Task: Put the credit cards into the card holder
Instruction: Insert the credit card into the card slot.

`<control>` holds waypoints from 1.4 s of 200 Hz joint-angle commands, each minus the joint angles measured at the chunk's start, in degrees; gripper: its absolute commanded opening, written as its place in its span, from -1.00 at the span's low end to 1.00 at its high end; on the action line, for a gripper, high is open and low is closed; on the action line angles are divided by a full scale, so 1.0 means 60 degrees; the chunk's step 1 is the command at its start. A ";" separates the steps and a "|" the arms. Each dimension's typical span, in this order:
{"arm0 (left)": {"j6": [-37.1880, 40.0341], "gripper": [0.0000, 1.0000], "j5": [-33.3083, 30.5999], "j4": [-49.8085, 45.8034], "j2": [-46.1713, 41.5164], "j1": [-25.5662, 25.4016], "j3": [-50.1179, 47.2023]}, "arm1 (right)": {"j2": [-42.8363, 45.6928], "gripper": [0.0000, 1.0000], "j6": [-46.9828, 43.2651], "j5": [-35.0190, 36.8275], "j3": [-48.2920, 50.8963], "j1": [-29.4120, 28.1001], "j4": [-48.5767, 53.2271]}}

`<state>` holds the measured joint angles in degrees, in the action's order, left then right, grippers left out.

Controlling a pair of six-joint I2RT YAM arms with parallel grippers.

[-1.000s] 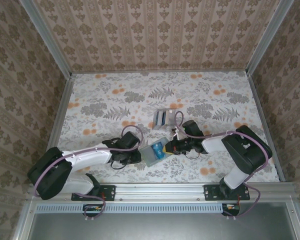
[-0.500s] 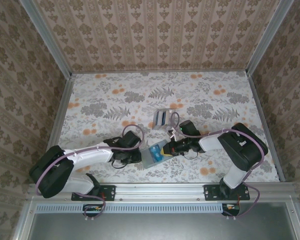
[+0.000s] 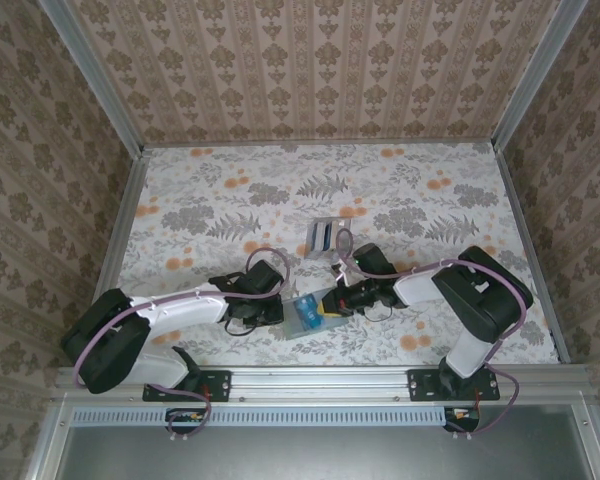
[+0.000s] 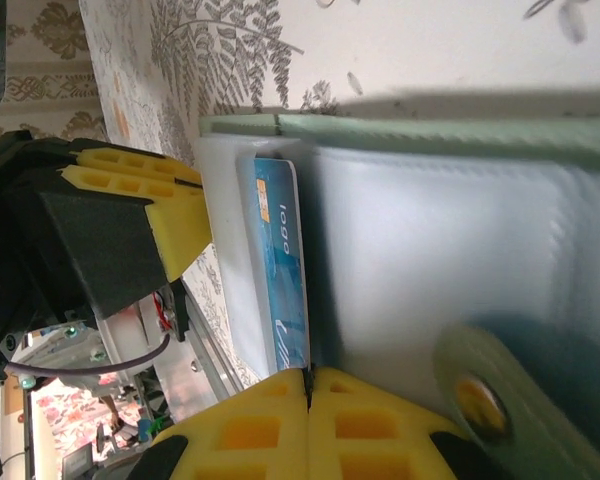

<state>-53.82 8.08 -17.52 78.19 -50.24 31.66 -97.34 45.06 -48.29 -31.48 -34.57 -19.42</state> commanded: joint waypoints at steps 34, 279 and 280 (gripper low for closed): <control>-0.0459 -0.83 -0.0147 0.1931 0.1169 -0.0169 -0.0675 | -0.0409 -1.00 0.1522 0.1207 -0.0081 -0.1039 -0.1310; 0.0237 -0.14 0.0287 -0.0403 -0.3529 0.0214 -0.1381 | 0.3368 -0.03 -0.1247 0.8062 -0.2038 -0.2617 0.7439; 0.0238 -0.13 0.0306 -0.0397 -0.3520 0.0214 -0.1380 | 0.3350 -0.03 -0.1251 0.8085 -0.2058 -0.2624 0.7462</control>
<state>-52.86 8.93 -18.87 57.76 -49.41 24.77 -77.19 40.34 -7.38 -41.54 -49.25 16.49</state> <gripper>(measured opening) 0.401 0.480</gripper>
